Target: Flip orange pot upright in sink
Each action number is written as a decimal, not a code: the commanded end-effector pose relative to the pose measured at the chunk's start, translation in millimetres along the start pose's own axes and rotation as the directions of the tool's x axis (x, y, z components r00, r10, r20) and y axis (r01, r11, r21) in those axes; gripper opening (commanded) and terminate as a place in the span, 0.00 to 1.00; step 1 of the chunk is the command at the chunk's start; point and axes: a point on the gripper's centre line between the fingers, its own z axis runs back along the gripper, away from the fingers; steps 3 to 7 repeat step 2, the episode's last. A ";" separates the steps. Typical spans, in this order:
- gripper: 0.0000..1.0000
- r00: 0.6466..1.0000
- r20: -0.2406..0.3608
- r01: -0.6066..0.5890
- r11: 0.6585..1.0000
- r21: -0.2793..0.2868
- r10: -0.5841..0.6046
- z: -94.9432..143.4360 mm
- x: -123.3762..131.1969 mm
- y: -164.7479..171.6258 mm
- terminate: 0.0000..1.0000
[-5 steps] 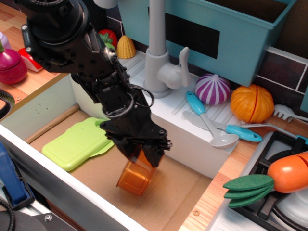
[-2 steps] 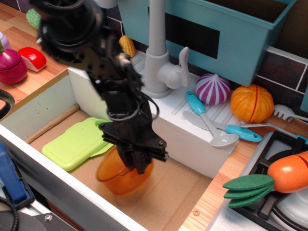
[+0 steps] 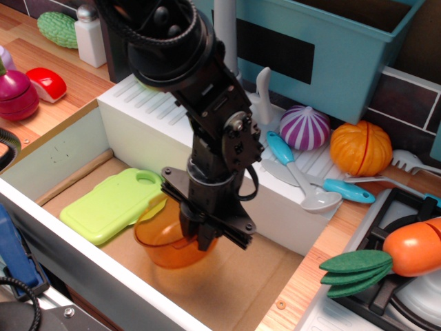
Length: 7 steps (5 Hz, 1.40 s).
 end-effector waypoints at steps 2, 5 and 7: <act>1.00 0.997 0.079 0.012 1.000 -0.001 -0.012 8.5 6.2 0.3 1.00; 1.00 0.997 0.079 0.012 1.000 -0.001 -0.012 8.5 6.2 0.3 1.00; 1.00 0.997 0.079 0.012 1.000 -0.001 -0.012 8.5 6.2 0.3 1.00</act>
